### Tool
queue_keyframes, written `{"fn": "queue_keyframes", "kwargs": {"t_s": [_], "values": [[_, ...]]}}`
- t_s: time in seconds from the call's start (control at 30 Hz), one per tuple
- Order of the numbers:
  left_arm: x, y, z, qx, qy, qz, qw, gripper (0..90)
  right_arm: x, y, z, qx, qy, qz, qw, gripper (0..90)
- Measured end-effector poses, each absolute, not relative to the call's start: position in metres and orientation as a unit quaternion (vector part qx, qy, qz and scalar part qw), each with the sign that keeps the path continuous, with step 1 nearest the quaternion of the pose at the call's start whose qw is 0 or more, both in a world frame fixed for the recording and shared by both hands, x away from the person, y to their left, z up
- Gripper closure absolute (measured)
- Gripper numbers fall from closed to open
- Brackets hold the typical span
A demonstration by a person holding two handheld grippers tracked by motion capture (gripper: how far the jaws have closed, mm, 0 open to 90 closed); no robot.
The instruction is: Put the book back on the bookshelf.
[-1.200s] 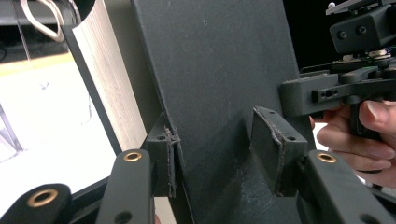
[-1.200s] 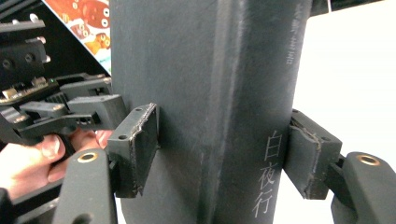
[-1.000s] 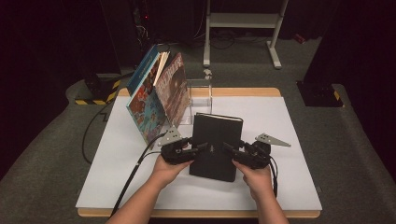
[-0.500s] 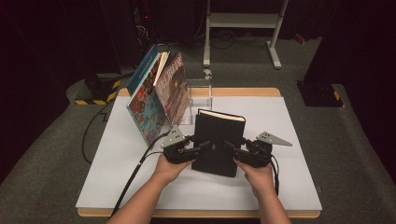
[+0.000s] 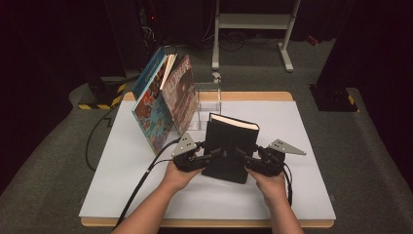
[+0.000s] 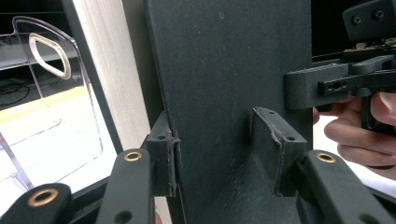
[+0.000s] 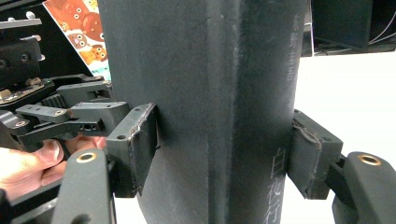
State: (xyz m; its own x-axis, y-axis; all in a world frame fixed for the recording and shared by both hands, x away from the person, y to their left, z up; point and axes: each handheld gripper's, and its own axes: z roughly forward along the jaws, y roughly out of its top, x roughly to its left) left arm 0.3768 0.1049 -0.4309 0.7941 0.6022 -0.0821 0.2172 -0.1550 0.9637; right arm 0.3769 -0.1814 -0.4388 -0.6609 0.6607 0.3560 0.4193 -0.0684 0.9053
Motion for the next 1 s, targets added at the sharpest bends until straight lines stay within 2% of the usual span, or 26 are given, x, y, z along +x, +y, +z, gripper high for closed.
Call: {"fn": "queue_keyframes", "kwargs": {"t_s": [0.57, 1.0], "values": [[0.362, 0.105, -0.440, 0.743, 0.274, 0.165, 0.587, 55.1, 0.357, -0.182, -0.448, 0.394, 0.675, 0.612, 0.122, 28.2], [0.349, 0.112, -0.445, 0.742, 0.285, 0.175, 0.581, 52.2, 0.344, -0.175, -0.448, 0.386, 0.678, 0.609, 0.146, 27.3]]}}
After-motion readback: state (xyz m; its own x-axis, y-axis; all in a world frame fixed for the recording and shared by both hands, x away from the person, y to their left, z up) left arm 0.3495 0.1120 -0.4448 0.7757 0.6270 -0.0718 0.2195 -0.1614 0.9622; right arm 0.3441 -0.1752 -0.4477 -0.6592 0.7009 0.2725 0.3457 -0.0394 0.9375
